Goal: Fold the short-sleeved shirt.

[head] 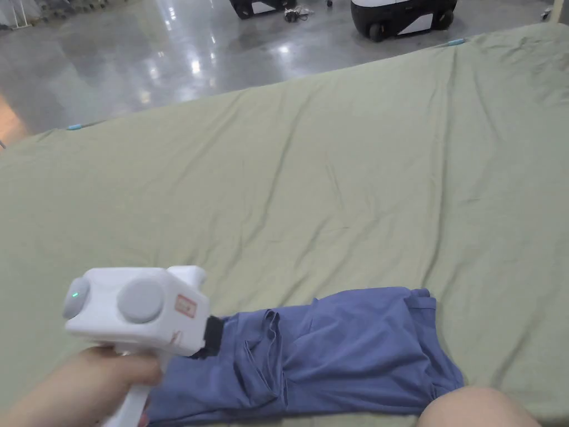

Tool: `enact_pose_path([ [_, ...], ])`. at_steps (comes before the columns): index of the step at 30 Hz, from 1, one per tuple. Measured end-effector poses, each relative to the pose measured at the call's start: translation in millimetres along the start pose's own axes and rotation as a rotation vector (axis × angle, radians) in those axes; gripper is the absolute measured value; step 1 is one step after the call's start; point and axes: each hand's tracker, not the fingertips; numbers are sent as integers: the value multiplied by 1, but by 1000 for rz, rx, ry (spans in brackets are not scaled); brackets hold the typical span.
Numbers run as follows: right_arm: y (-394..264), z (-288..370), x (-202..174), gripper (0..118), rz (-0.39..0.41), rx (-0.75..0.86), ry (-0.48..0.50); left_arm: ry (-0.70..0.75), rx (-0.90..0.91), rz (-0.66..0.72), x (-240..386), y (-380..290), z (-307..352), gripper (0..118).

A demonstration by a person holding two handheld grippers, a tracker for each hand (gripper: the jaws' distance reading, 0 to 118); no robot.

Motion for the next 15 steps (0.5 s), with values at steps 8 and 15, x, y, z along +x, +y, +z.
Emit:
enact_pose_path([
  [8, 12, 24, -10, 0, -44, 79, 15, -203, -185, 55, 56, 19, -42, 0],
  [15, 9, 26, -12, 0, -6, 53, -17, -506, 175, 232, -57, -12, 77, 0],
])
